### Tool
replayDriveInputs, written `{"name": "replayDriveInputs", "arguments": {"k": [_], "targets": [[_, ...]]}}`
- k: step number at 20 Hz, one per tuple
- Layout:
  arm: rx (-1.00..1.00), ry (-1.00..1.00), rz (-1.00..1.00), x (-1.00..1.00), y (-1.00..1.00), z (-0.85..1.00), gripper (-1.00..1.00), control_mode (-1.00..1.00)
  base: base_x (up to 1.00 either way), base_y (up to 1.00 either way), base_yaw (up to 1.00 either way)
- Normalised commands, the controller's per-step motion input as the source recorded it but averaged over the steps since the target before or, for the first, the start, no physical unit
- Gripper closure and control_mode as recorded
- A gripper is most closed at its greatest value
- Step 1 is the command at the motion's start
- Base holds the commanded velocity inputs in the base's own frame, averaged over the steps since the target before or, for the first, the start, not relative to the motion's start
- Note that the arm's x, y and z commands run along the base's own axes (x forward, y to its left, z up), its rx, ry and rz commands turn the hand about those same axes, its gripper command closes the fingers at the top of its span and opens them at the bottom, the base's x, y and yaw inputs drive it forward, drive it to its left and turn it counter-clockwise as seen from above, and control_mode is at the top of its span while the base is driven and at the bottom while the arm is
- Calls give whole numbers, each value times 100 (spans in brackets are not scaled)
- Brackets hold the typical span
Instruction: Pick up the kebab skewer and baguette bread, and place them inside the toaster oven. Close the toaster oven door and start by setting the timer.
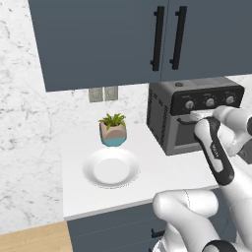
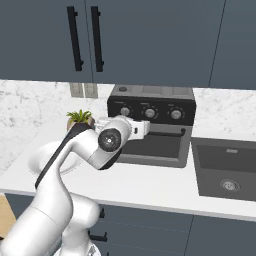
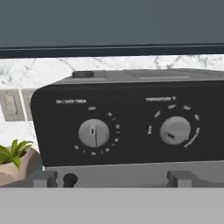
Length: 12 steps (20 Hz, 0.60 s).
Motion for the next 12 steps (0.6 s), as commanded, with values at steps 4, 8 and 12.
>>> {"name": "replayDriveInputs", "arguments": {"k": [4,8,12], "targets": [[8,-15,0,0,1,1,-100,-100,0,0,0],[7,-13,0,0,3,0,-100,-100,0,0,0],[2,-11,0,0,16,0,-100,-100,0,0,0]]}}
